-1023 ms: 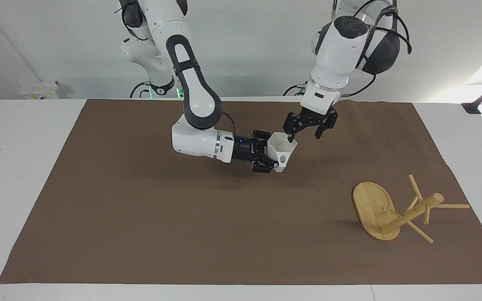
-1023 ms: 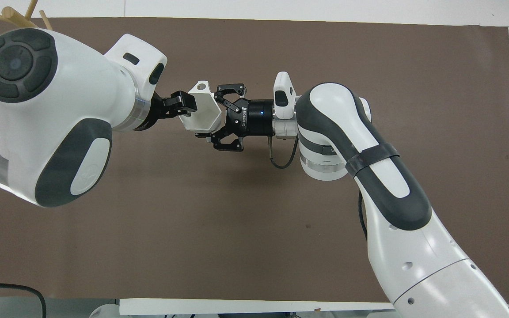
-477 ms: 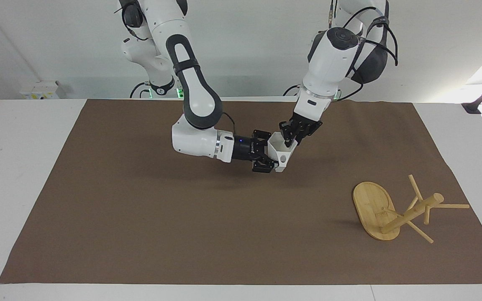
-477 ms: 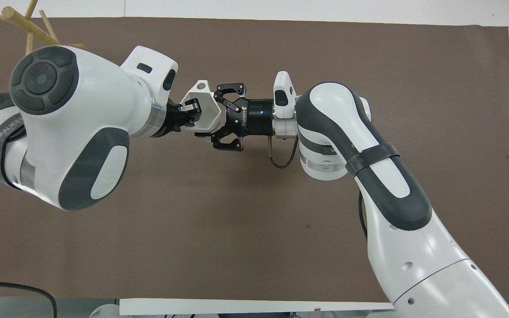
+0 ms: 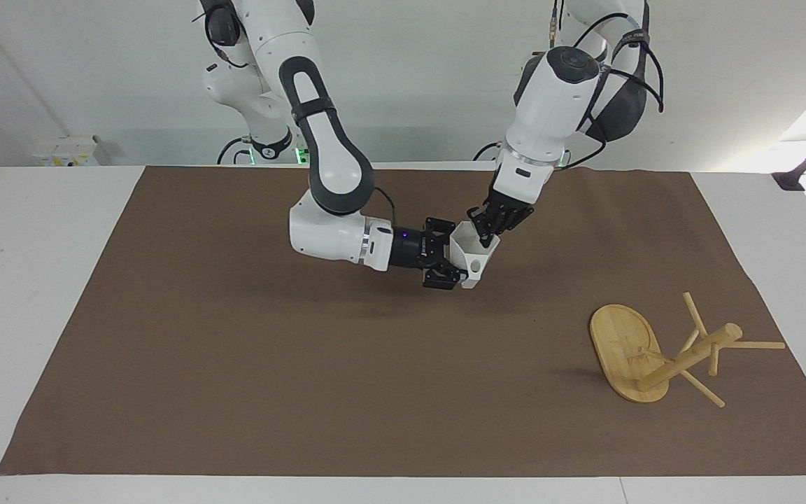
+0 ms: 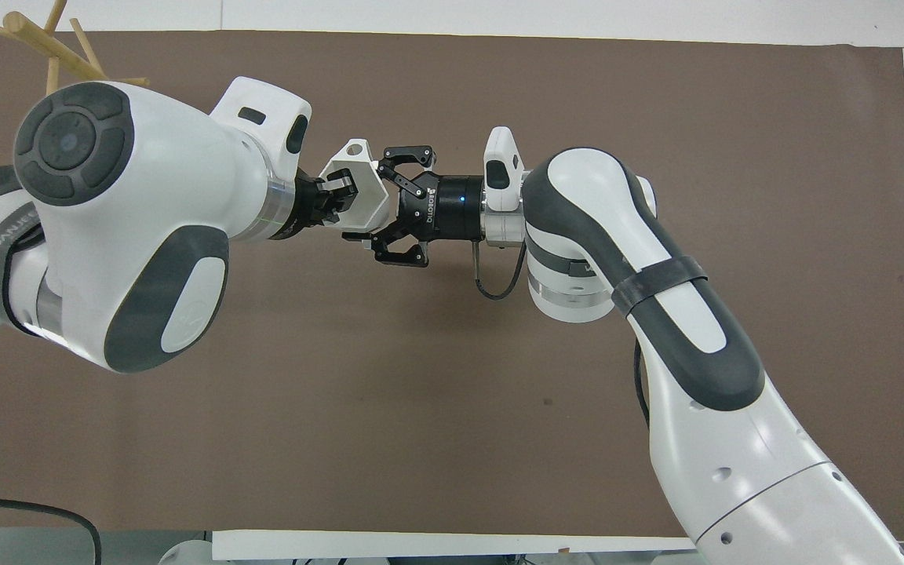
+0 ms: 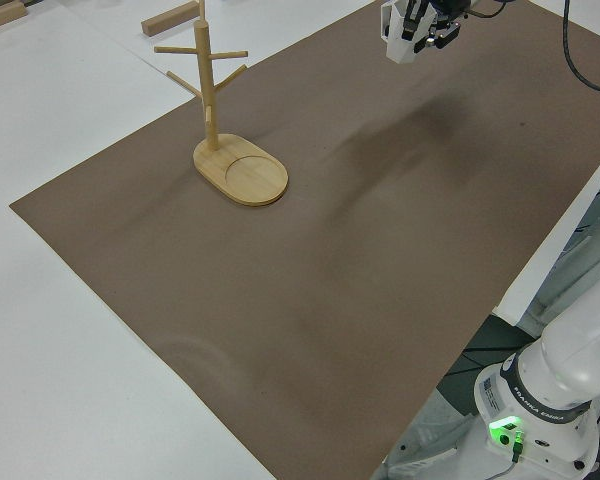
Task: Hang cup on rack
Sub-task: 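Carry the cup to the rack while the right gripper releases, then hang the cup on a rack peg with the left gripper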
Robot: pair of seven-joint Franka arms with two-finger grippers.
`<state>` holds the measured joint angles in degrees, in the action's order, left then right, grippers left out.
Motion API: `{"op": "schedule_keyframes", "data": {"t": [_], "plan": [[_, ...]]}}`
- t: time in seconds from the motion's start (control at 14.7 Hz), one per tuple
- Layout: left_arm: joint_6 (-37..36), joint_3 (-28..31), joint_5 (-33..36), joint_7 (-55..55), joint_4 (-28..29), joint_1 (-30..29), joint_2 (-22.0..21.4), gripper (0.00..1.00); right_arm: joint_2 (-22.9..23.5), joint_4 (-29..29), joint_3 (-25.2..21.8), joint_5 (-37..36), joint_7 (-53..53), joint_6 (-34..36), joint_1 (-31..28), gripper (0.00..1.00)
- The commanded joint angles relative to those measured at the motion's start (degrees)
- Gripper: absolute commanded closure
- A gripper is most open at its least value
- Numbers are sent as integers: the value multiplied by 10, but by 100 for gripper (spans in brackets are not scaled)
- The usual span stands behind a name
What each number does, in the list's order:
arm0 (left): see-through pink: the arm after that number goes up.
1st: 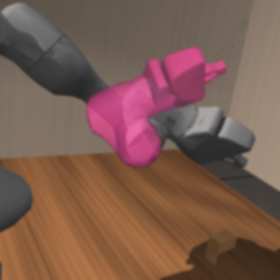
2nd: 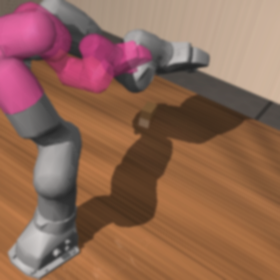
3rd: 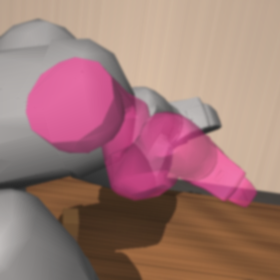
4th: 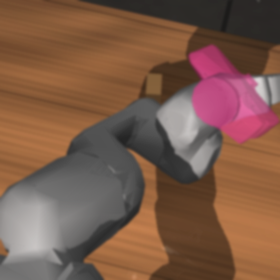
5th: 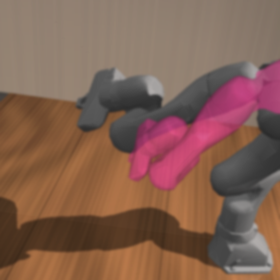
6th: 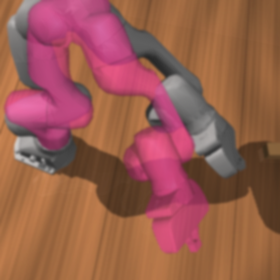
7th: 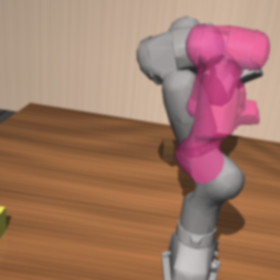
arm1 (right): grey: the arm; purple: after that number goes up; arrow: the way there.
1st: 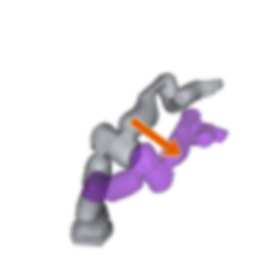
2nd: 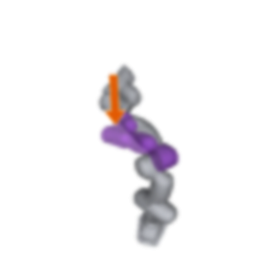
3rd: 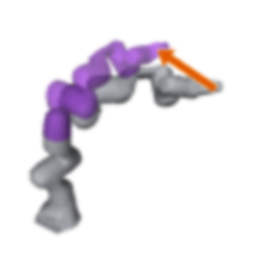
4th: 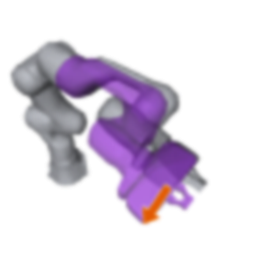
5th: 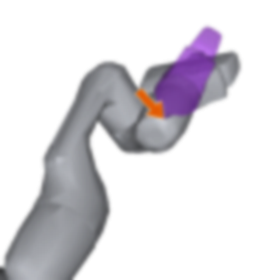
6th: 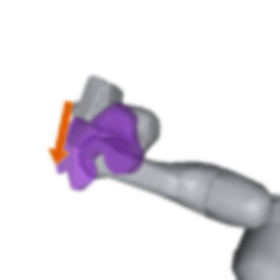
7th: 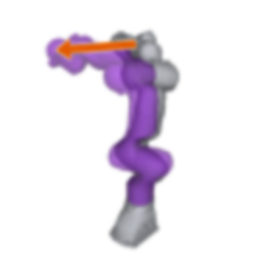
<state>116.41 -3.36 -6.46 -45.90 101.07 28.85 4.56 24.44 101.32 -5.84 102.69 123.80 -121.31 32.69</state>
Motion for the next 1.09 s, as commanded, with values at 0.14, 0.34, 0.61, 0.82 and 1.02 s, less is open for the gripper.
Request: {"op": "schedule_keyframes", "data": {"t": [0.14,0.34,0.61,0.82,1.02], "plan": [[172,8,15,-29,109,-10,-37,100,-11,20,-1,15,9,53,-34,0],[366,8,15,-26,238,-32,-71,100,-22,47,-3,1,37,116,-75,0],[577,7,15,-19,353,-78,-92,100,-25,46,-4,-141,43,226,-188,0],[672,5,15,-14,358,-139,-72,100,-24,40,-5,-257,36,269,-279,0],[780,4,15,-16,358,-165,-25,100,-47,30,-9,-443,-8,266,-340,0]]}}
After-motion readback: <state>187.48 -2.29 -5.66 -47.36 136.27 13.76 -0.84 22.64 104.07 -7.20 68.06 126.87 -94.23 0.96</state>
